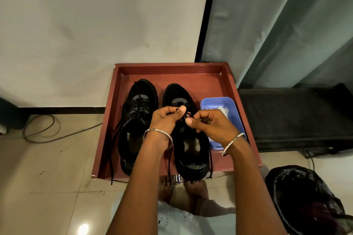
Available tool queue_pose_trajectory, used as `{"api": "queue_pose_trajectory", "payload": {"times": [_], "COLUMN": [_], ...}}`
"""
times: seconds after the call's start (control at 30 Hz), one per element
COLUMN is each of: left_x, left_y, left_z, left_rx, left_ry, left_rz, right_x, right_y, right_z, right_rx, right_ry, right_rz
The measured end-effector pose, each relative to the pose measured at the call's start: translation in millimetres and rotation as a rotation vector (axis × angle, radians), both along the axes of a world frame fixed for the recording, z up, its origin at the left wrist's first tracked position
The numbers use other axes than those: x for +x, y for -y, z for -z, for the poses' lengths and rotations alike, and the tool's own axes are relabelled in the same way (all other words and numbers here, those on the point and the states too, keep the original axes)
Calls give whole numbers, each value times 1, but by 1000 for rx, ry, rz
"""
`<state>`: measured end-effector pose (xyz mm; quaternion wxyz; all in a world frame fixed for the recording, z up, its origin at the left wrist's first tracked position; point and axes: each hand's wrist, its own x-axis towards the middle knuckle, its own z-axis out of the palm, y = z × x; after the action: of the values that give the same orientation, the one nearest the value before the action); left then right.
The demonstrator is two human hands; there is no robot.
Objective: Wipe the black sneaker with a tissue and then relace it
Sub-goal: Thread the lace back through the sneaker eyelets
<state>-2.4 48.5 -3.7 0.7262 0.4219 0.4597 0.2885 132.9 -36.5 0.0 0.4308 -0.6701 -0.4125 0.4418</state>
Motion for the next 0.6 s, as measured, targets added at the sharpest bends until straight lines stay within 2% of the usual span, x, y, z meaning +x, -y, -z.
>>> {"api": "queue_pose_trajectory", "payload": {"times": [0.27, 0.43, 0.6], "left_x": [-1, 6, 15], "left_y": [-3, -3, -1], "left_z": [2, 12, 19], "left_rx": [-237, -276, -241], "left_ry": [-10, -24, -58], "left_rz": [-60, -203, -342], "right_x": [-9, -11, -5], "right_y": [-8, -8, 2], "right_z": [-11, -16, -4], "right_rx": [73, 37, -153], "right_ry": [-258, -645, -1048], "right_rz": [242, 349, 547]}}
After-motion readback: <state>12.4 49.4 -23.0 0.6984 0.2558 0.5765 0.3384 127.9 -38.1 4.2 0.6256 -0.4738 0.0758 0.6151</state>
